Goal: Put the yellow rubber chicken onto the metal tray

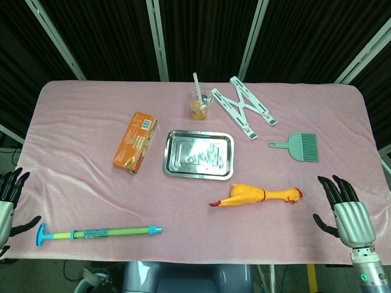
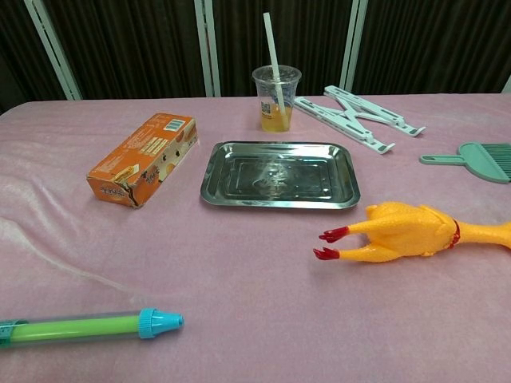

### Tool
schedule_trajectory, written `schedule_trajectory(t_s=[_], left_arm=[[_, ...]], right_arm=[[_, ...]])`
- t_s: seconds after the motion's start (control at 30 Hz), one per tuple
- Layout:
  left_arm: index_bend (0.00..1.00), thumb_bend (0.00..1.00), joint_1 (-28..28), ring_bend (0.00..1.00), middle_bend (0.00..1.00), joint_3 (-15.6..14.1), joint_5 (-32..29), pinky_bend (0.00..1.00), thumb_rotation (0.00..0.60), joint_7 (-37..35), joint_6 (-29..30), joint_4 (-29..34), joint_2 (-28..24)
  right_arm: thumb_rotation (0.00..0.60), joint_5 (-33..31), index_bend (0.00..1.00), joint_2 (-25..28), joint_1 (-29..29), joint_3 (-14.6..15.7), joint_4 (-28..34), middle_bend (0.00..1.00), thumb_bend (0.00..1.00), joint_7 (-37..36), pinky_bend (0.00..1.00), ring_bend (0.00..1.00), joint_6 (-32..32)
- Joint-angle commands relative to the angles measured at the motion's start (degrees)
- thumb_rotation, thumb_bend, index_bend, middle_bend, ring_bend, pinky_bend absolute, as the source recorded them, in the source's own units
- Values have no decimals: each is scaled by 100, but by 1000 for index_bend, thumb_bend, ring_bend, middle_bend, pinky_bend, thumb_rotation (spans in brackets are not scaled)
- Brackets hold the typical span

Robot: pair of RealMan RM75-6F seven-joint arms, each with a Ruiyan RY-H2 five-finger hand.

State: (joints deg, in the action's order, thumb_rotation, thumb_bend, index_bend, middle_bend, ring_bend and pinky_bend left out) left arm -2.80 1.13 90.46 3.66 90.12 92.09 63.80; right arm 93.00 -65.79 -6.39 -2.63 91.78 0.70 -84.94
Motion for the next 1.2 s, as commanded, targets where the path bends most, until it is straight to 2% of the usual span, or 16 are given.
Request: schedule_trajectory(t_s=[0.03,0.3,0.6,0.97,1.2], left_arm=[[14,0,-9,0,0,-1,14,0,600,5,-4,13,-3],[18,0,-6,0,0,-2,61,0,600,9,28,71,-50],[18,0,-19,0,0,-19,4,0,600,59,-68,98,-48],[19,0,-58,0,0,-22,-70,0,600,94,-197,79,-33],[19,0,-60,0,0,-34,-114,0,600,53,-250,22,-12]], right_arm=[[598,61,0,93,-274,-44,141,138,293,-47,113,67,357],[598,-103,0,147,-1032,-115,156,138,292,-264,115,68,1578],[599,-514,27,-293,-1652,-74,-453,138,293,-459,154,108,2791],[599,-727,94,-802,-2015,20,-1214,146,293,-935,201,147,3398],[600,-773,250,-1008,-2157,41,-1515,244,293,-1078,315,264,3527]])
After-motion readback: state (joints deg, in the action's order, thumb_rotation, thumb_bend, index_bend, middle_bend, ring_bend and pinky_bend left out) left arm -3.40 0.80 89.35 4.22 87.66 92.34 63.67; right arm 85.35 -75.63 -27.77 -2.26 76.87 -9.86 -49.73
